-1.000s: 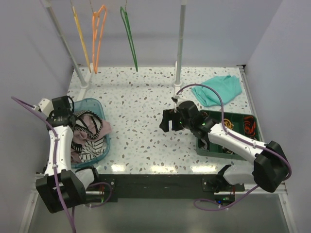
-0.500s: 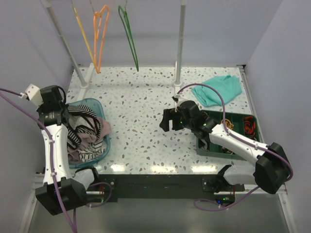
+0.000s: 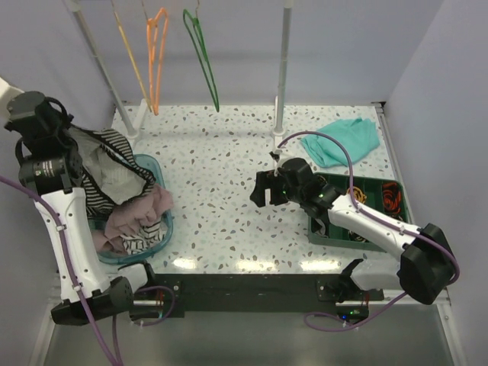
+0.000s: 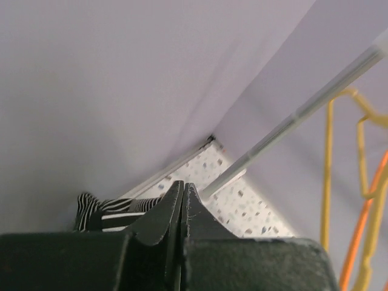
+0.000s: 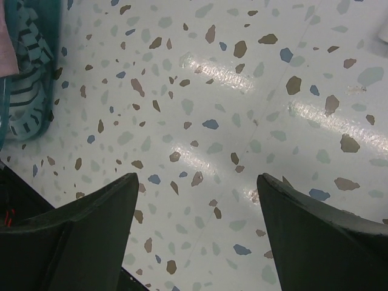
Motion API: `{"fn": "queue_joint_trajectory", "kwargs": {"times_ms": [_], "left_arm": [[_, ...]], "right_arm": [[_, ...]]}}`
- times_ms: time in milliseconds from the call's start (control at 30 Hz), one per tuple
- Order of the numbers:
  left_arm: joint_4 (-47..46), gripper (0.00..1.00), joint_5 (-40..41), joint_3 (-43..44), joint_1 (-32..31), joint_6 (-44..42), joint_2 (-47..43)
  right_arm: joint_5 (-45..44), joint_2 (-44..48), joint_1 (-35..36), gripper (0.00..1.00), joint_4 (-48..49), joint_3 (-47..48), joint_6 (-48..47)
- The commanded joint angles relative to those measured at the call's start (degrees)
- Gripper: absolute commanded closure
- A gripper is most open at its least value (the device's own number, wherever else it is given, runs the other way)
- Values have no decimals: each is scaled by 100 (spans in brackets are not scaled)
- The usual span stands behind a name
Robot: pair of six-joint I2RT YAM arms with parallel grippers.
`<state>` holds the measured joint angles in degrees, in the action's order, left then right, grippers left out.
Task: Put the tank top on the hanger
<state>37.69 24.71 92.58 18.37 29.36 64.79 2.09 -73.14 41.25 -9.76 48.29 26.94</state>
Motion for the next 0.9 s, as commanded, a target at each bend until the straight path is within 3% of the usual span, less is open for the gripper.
{"fn": "queue_joint_trajectory", "kwargs": {"times_ms": [0, 400, 633, 767, 867], "left_arm": [[-385, 100, -18, 1191, 44, -247, 323], [-859, 100, -993, 3705, 53, -89, 886], [-1782, 100, -2443, 3654, 53, 550, 648], [-2090, 100, -3962, 3434, 44, 1299, 640], [-2213, 100, -4211, 2996, 44, 1607, 403]], "right_arm": [[116, -59, 23, 16, 167, 93, -40], [371, -235, 14, 16, 273, 119, 22], [336, -148, 23, 16, 282, 172, 75], [117, 194, 23, 16, 89, 303, 92], [-67, 580, 23, 16, -113, 443, 110]]}}
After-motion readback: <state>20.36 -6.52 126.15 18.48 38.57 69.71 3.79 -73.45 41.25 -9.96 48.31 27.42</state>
